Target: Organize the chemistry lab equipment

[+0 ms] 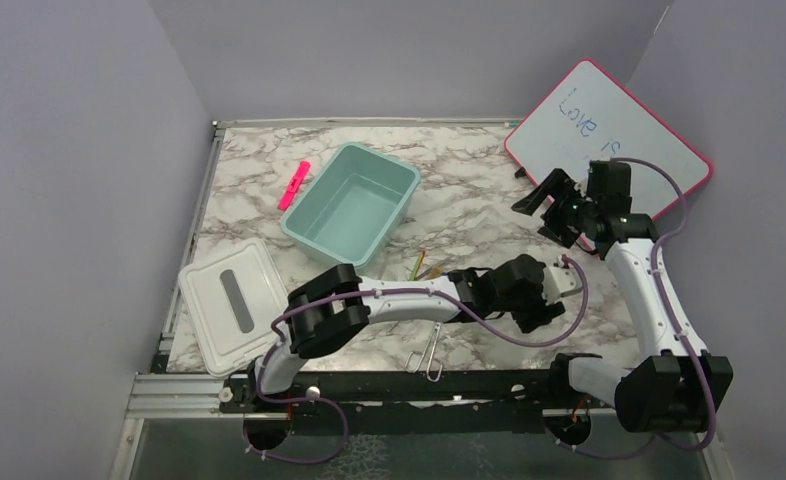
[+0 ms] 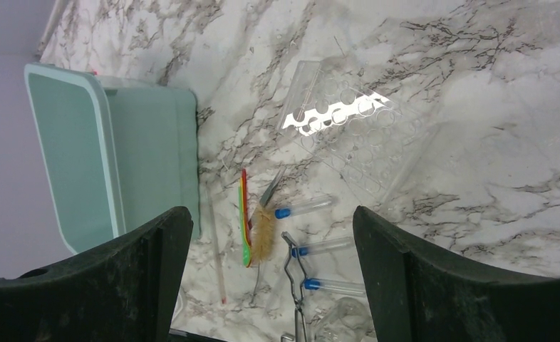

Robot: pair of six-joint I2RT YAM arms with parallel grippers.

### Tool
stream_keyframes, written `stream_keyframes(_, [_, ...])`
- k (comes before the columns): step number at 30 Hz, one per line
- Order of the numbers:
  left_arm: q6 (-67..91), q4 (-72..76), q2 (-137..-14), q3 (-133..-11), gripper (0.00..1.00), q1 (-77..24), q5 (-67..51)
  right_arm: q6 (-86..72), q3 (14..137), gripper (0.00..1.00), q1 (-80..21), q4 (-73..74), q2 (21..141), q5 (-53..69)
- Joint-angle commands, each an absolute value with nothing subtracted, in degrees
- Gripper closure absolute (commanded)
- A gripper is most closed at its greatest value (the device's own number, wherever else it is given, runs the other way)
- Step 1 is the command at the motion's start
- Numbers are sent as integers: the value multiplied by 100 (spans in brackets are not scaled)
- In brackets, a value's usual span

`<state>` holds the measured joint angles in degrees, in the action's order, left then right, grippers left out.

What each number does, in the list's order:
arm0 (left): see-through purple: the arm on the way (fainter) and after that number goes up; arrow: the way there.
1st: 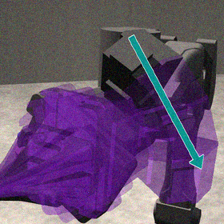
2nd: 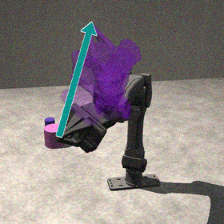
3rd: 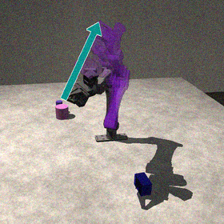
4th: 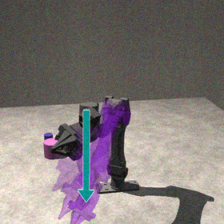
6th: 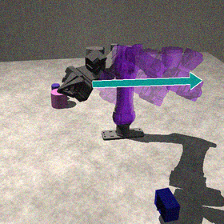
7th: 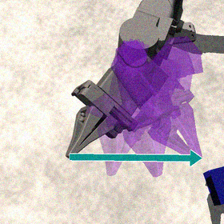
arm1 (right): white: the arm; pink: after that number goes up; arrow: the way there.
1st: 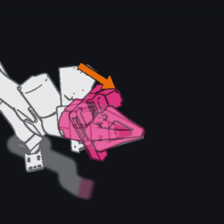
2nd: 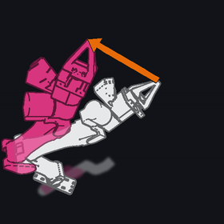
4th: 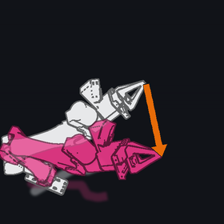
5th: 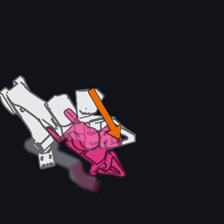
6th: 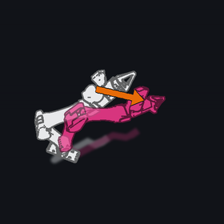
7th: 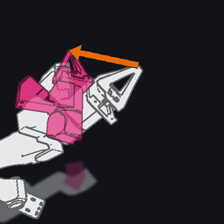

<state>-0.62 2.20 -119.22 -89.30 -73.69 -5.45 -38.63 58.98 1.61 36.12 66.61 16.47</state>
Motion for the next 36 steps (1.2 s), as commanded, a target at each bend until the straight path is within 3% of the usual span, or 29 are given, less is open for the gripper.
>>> stream_keyframes(1, [-30,113,-11278,-8564,59,-7365,-183,-3727,5984,12,202,3652,6452,1441])
stream_keyframes(14, [-86,331,-8989,-7936,61,-7266,1645,-3618,6013,12,202,3682,6023,1263])
stream_keyframes(19, [-284,362,-8314,-7683,62,-7014,2653,-3439,6322,13,202,3842,5814,138])
stream_keyframes(27, [-23,505,-7606,-7309,66,-5488,3161,-3194,6099,13,202,3709,5665,689])
stream_keyframes(36, [727,541,-8144,-7163,66,-3743,3078,-3129,5379,14,202,3606,5372,1681])
